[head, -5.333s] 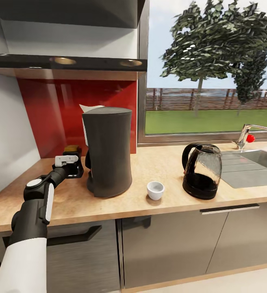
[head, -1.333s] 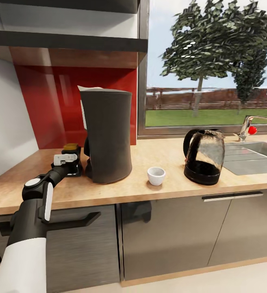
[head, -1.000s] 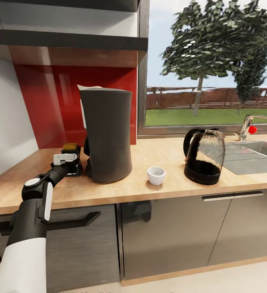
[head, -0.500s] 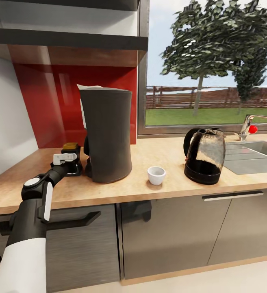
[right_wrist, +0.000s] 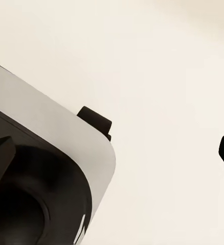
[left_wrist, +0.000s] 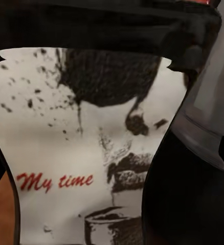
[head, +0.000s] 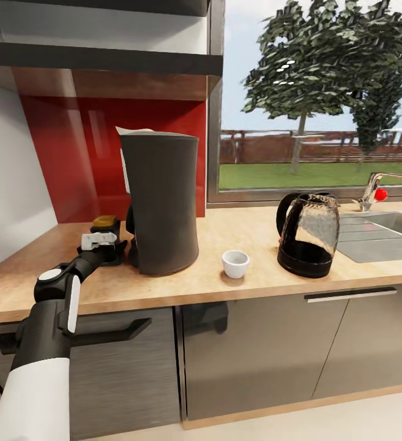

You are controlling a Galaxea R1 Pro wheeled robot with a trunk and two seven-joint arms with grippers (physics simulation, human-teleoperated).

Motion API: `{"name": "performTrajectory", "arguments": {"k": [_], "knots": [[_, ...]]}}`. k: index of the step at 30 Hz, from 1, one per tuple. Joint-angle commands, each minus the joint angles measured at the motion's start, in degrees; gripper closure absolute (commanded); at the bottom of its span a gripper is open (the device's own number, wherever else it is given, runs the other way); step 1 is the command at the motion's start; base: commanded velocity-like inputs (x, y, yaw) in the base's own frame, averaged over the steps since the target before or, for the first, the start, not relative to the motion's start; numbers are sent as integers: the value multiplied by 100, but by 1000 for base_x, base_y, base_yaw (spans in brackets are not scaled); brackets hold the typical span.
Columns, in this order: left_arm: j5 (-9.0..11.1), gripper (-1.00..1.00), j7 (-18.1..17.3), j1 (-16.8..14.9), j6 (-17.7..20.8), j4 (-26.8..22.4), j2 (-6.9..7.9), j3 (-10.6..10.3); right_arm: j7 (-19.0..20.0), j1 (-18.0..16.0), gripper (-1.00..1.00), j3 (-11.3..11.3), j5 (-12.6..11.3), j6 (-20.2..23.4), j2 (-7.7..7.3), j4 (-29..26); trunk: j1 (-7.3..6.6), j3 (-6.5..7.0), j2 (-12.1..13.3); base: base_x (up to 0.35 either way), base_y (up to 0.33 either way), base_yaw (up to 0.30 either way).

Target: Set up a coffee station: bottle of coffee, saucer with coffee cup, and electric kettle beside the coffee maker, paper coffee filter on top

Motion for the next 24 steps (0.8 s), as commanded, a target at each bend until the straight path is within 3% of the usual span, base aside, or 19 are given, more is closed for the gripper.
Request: {"name": "performTrajectory", "arguments": {"k": [1,18,24], "knots": [[-59,-100,-60,-7,17,-7,-9,19,4,-5,-100,39,-61,-19,-5,-15,-1,-6,-3,0,0,0],[-62,-100,-60,-7,17,-6,-3,19,4,-5,-100,39,-61,-19,-5,-15,-1,-6,-3,0,0,0],[-62,-100,-60,-7,17,-10,-2,19,4,-5,-100,39,-61,-19,-5,-15,-1,-6,-3,-231,0,0]]}}
